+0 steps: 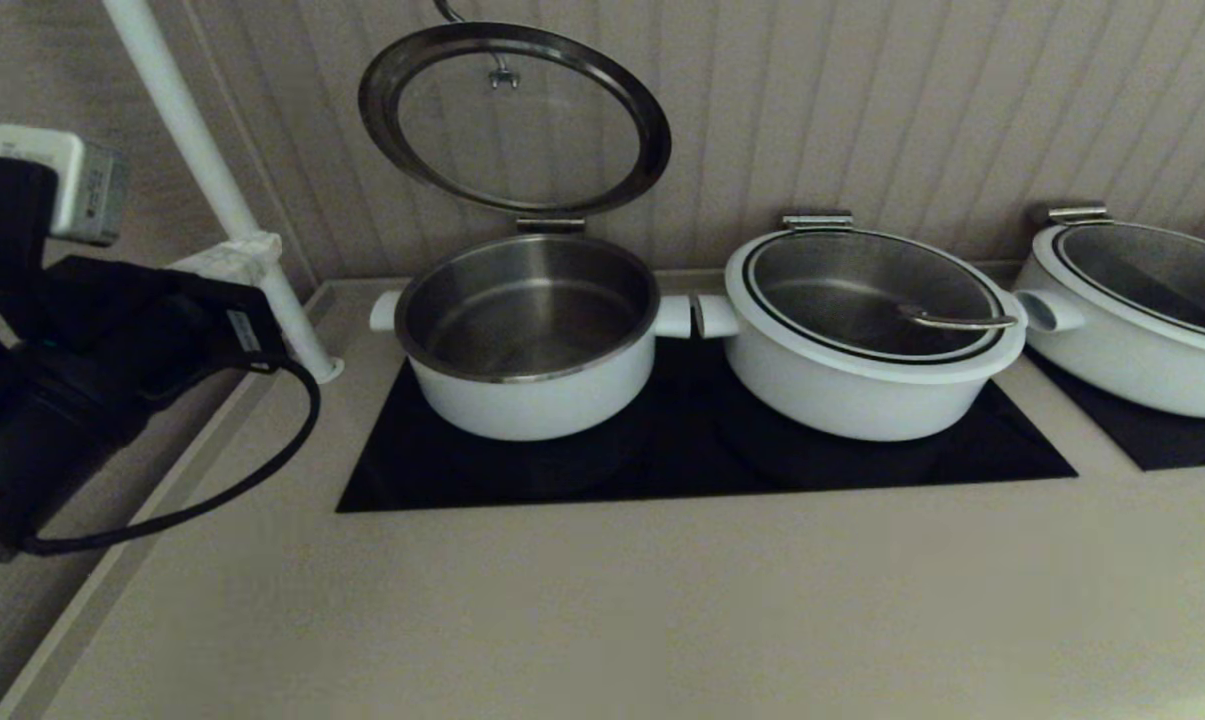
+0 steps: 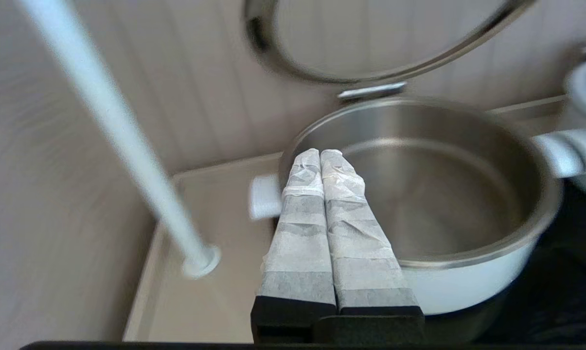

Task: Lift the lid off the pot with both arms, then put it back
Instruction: Close the pot lid

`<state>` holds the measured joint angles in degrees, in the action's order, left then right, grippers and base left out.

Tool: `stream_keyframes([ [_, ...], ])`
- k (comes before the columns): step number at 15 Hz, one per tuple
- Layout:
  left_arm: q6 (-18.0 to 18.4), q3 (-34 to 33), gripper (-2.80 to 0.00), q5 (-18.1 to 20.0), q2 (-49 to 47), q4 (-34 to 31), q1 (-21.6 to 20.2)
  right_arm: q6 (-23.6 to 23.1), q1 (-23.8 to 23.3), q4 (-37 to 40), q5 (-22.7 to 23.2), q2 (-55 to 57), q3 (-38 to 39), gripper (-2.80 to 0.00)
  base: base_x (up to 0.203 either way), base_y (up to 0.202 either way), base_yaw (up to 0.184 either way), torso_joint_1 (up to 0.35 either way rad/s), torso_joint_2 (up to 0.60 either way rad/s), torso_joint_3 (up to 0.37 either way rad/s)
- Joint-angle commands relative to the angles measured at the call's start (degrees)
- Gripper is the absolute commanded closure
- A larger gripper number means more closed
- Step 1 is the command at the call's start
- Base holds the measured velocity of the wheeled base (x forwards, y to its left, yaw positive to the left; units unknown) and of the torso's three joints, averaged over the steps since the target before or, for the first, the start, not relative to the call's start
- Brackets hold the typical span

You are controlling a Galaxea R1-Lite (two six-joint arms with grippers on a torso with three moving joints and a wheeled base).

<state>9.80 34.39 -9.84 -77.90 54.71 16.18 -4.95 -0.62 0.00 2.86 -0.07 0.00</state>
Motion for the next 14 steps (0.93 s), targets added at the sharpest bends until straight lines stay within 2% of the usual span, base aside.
stream_keyframes([
  [1, 0.0, 2.3, 0.0, 3.3, -0.7, 0.1, 0.0, -0.1, 0.0, 0.0, 0.0, 0.1, 0.0, 0.0, 0.0, 0.0, 0.0, 0.0, 0.0, 0.0],
  [5, 0.1, 12.4, 0.0, 6.4, -4.4, -1.4, 0.0, -0.1, 0.0, 0.0, 0.0, 0.1, 0.0, 0.0, 0.0, 0.0, 0.0, 0.0, 0.0, 0.0],
  [10, -0.6, 28.3, 0.0, 12.2, -8.0, -12.1, -0.2, -0.1, 0.0, 0.0, 0.0, 0.1, 0.0, 0.0, 0.0, 0.0, 0.0, 0.0, 0.0, 0.0],
  [14, -0.7, 37.9, 0.0, 16.9, -9.6, -22.4, -0.4, -0.1, 0.0, 0.0, 0.0, 0.1, 0.0, 0.0, 0.0, 0.0, 0.0, 0.0, 0.0, 0.0],
])
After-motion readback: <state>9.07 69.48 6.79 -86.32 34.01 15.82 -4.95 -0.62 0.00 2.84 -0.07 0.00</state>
